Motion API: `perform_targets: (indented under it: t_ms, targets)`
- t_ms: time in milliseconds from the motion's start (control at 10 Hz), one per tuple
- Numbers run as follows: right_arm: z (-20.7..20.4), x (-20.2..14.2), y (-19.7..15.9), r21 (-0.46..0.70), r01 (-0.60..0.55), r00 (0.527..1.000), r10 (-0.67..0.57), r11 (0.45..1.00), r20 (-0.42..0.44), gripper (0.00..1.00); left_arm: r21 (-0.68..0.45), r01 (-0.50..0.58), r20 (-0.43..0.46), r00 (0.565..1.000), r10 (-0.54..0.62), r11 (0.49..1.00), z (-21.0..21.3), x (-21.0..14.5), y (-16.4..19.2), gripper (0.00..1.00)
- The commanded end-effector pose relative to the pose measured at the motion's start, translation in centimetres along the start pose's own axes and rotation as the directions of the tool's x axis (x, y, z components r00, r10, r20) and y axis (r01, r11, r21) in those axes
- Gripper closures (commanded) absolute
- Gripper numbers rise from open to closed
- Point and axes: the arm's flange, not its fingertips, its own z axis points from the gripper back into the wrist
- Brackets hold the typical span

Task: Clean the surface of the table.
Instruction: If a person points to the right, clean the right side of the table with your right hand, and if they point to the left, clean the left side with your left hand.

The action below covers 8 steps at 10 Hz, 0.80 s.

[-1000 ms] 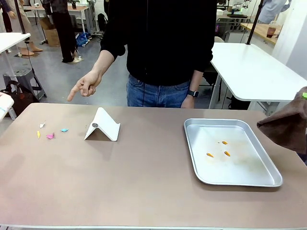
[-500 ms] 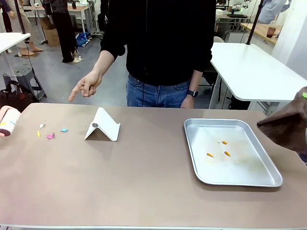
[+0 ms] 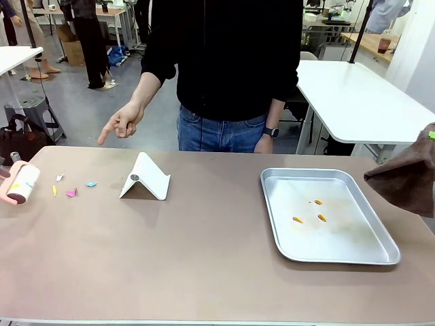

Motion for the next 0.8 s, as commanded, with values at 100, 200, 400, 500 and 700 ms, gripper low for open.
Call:
perform_targets:
  t_ms: [100,200,400,500,700]
  targets:
    - [0.2,0.0,0.2,0.001,0.003,1.000,-0.003,1.000,0.000,1.00,0.016,-0.009,0.004,1.000,0.009,1.000,-1.2,-1.6,-1.9,0.78]
    - [0.2,0.0,0.2,0.001,0.003,1.000,-0.003,1.000,0.000,1.00,0.020,-0.007,-0.006,1.000,0.008,1.000,-1.8,-1.9,-2.1,0.78]
    - [0.2,0.0,0.2,0.001,0.003,1.000,-0.003,1.000,0.000,1.00,0.066,-0.034,-0.041,0.998,0.037,0.997,-3.1,-1.9,-2.5,0.78]
    - [0.2,0.0,0.2,0.001,0.003,1.000,-0.003,1.000,0.000,1.00,0.098,-0.046,-0.045,0.998,0.050,0.994,-3.5,-1.5,-2.4,0.78]
    - [0.2,0.0,0.2,0.001,0.003,1.000,-0.003,1.000,0.000,1.00,0.095,-0.077,-0.018,0.997,0.079,0.992,-3.8,-0.1,-2.8,0.78]
